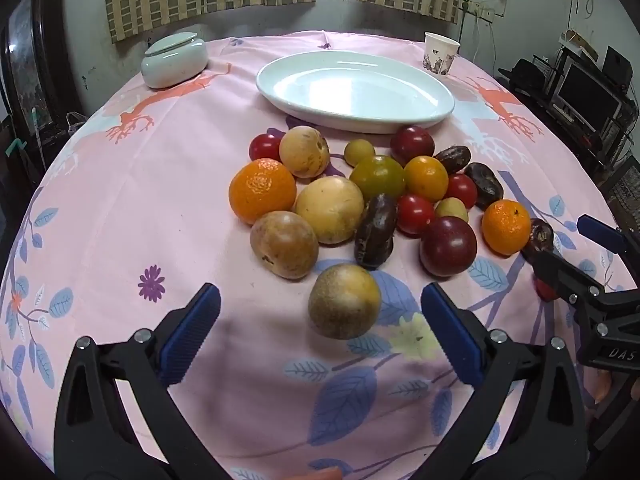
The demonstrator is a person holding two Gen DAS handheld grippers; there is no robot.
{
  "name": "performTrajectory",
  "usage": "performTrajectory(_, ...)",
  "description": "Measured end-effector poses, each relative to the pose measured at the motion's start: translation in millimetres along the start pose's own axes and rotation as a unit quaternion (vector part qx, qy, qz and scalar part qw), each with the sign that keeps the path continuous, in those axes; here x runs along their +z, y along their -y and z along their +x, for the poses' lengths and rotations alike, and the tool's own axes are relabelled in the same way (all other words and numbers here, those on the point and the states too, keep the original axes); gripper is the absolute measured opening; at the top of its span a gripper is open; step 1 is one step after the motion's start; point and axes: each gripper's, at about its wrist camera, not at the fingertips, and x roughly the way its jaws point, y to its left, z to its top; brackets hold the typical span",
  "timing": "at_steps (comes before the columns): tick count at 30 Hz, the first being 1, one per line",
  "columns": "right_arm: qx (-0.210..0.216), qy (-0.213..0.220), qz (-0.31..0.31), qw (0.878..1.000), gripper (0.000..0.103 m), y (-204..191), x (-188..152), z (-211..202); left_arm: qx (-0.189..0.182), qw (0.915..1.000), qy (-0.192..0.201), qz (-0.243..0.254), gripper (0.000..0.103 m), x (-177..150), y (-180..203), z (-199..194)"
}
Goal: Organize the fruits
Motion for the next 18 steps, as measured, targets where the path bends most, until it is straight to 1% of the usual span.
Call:
performTrajectory(6,-0.002,-0.001,-0.001,1.000,0.102,2,-5,-17,-0.001,1.0000,0.002,0.005,0.101,-2,2,0)
performTrajectory(10,-0.004,-0.007,-0.005,1.000,0.102,1,-7,-16,-0.005,1.0000,-0.004,0.001,0.101,-2,0,3)
performTrajectory(18,-0.010,-0.006,-0.007,1.000,0.102,1,-8,-14,-0.006,1.0000,-0.002,-0.004,0.101,0,-2,2)
